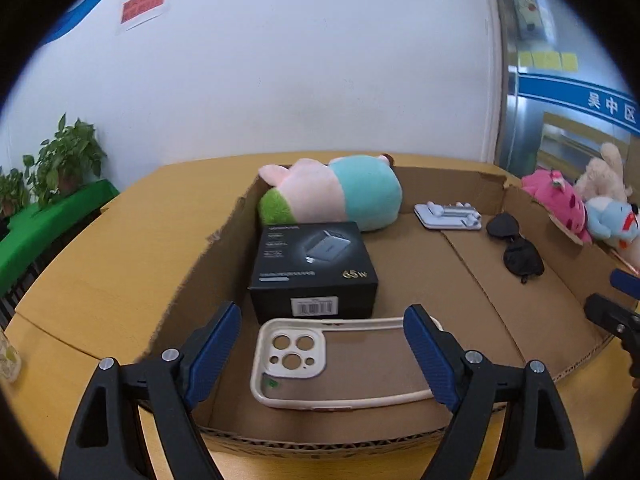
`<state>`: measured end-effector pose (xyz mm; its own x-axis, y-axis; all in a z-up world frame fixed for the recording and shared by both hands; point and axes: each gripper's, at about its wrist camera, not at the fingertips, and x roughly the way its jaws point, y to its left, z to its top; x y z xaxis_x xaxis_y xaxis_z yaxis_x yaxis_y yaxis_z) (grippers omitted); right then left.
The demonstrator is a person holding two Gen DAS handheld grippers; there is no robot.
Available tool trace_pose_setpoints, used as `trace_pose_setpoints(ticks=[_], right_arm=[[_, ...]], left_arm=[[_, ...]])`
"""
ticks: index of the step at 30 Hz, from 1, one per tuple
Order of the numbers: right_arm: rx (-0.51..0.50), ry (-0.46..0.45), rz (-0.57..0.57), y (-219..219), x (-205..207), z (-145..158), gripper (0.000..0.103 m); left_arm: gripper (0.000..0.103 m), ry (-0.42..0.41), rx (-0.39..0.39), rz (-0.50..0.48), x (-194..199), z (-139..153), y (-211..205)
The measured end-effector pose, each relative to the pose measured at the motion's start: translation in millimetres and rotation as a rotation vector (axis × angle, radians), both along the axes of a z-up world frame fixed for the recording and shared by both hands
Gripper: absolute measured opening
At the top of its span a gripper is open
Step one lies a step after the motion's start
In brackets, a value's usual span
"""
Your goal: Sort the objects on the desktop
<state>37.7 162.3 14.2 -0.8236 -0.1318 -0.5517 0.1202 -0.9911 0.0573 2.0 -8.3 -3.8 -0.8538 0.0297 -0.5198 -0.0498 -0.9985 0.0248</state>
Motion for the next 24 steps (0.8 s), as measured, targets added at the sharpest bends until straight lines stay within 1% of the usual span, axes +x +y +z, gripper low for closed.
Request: trace_pose_setpoints(ticks=[1, 3, 5, 6, 10, 11, 24], right_arm=[[0.006, -0.006, 0.005, -1.7, -2.0, -2.2, 0.103], [0.006, -0.027, 0.013, -4.5, -5.7, -12.8, 0.103], [0.013, 0.017, 0.013, -4.7, -0.6, -12.4, 0.103], [0.007, 0.017, 0.016, -3.8, -0.2, -12.9, 0.103], [0.01, 0.088, 0.02, -3.7, 6.9, -13.6, 0.103], [0.01, 0.094, 0.018, -3.2, 8.0, -12.9, 0.103], [0.01, 0.093, 0.016, -3.4, 7.2, -12.0, 0.103]], left_arm=[[0.084, 0.003, -0.021, -0.003, 0.8, -1.8, 2.9], [0.084, 0.037, -0.015, -0.009, 4.3, -2.7, 2.4], [0.085, 0.066, -0.018, -0.014, 6.6, -3.1, 2.2], [0.086, 0.077, -0.016, -0.015, 7.2, -3.4, 2.2], [0.089, 0.072, -0.019, -0.011, 3.8, -2.9, 3.4], [0.089, 0.071, -0.019, -0.01, 3.2, -3.0, 3.4], [0.089, 0.07, -0.019, -0.01, 2.8, -3.1, 3.5]])
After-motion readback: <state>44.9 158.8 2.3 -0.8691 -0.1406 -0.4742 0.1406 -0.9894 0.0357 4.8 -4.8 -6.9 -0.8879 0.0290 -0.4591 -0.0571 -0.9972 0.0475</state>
